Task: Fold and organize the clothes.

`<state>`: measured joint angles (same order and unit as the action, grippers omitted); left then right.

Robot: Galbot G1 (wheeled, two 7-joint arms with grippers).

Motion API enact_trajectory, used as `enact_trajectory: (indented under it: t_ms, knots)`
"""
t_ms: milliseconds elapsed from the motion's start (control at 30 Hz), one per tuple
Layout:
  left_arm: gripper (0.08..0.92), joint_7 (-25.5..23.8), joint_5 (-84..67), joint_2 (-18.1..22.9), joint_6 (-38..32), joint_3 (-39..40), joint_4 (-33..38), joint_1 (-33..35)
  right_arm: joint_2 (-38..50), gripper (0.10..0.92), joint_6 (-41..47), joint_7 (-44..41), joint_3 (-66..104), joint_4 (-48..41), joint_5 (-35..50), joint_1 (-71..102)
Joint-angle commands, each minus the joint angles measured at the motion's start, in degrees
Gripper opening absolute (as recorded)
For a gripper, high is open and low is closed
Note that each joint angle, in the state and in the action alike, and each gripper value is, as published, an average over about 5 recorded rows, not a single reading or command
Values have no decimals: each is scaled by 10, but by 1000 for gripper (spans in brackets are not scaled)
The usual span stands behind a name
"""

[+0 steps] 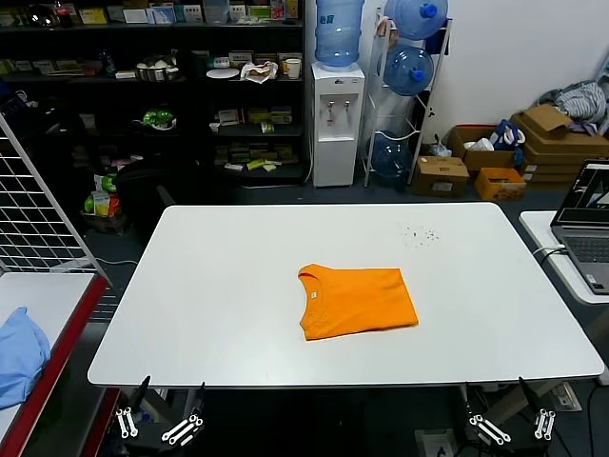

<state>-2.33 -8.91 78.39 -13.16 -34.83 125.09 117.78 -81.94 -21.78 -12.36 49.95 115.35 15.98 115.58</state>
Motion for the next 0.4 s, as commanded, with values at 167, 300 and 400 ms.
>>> enact_trajectory:
  t_ms: [167,300,400]
  knots:
    - [921,32,-17,3,86,2,20,8,-1,921,13,1,0,9,-3,2]
    - [921,33,-18,5,89,4,23,10,-2,921,14,1,0,9,-3,2]
    - [921,34,-19,5,89,4,25,11,-2,921,14,1,-2,7,-4,1]
